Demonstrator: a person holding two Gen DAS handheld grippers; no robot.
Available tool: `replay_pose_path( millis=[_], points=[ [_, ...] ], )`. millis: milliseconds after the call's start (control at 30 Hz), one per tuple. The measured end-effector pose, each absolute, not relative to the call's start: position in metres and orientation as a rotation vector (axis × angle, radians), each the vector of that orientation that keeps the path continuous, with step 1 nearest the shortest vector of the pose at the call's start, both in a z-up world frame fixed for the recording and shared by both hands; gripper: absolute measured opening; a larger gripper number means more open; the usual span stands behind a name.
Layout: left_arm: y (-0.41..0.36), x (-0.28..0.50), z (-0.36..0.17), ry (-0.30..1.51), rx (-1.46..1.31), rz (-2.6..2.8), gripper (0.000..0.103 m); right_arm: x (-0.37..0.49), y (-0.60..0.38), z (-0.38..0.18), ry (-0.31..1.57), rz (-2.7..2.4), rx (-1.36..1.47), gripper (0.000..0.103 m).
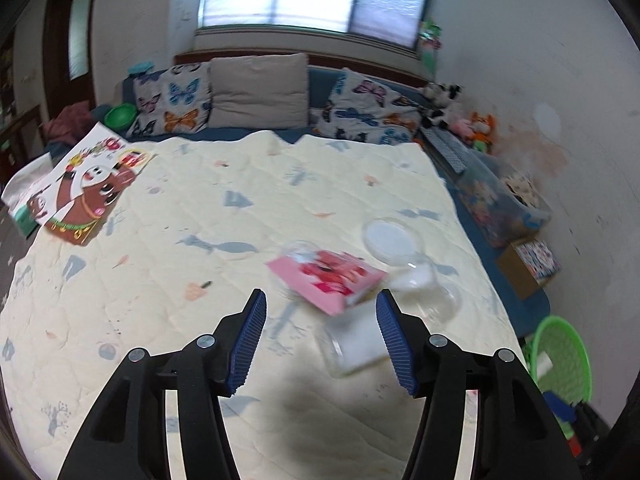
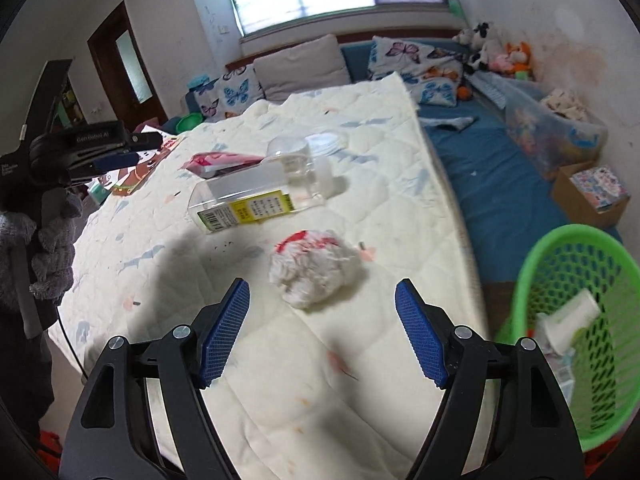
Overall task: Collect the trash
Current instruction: 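Grasp the crumpled tissue with the right while the left grasps the pink wrapper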
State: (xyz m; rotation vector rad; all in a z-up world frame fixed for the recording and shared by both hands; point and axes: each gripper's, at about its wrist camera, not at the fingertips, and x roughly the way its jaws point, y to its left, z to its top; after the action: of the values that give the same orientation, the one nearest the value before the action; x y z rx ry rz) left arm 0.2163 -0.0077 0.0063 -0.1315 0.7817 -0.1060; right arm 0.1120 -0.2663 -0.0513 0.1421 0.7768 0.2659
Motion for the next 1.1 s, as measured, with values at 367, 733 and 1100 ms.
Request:
replay_pose_path(
  millis=[367,733,1100],
  points=[
    [0.024,0.258,-0.014,0.868,-0.325,-0.063,0.064,0.151,-0.250,-0.074,0.849,0.241,0.169,0.073],
    [0.020,0.291,-0.046,0.960,-0.472,-0.098,0.066,0.162,-0.245,-0.079,0.860,0.230,0.166,0.061],
    [0.016,0.309,-0.069,1.006,-0.588,-0.115,0.065,0.154,-0.240,-0.072,0.837,0.251,0.140,0.059]
  ],
)
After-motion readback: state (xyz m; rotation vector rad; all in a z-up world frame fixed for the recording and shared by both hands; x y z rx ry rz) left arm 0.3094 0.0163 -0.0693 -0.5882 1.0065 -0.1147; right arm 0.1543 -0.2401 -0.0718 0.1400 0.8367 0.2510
